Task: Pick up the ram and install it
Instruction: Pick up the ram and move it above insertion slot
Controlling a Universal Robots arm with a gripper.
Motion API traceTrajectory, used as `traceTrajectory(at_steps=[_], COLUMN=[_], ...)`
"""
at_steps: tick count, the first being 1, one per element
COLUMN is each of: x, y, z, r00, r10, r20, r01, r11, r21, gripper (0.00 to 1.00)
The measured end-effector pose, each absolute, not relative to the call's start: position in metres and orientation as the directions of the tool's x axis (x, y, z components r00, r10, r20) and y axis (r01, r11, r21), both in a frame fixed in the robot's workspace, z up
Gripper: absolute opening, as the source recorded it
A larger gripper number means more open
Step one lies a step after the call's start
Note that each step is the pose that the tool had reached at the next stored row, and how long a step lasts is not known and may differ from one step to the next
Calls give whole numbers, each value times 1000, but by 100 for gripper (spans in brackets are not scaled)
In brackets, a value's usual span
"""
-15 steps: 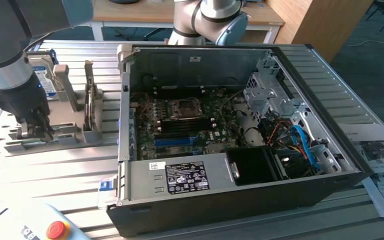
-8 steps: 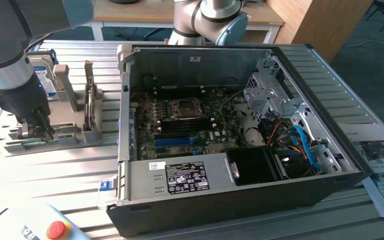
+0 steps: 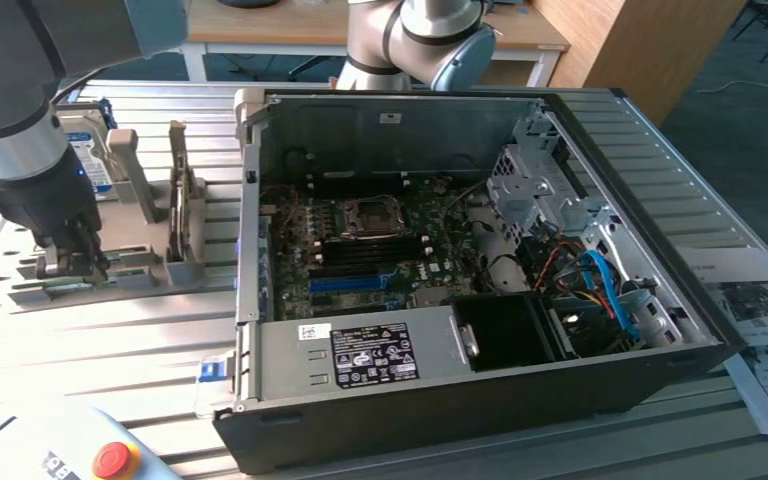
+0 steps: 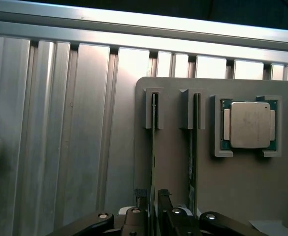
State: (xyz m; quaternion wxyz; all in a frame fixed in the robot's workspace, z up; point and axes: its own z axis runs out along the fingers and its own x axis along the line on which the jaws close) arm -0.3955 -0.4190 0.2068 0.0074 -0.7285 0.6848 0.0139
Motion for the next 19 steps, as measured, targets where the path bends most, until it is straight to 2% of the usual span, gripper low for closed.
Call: traceTrajectory(at_steps=[19], x=[-396], y=[-416], z=[201], r00=[62], r10=[-998], r20=[-30], r01=[-998], r11=[-62], r21=[8], gripper=[23])
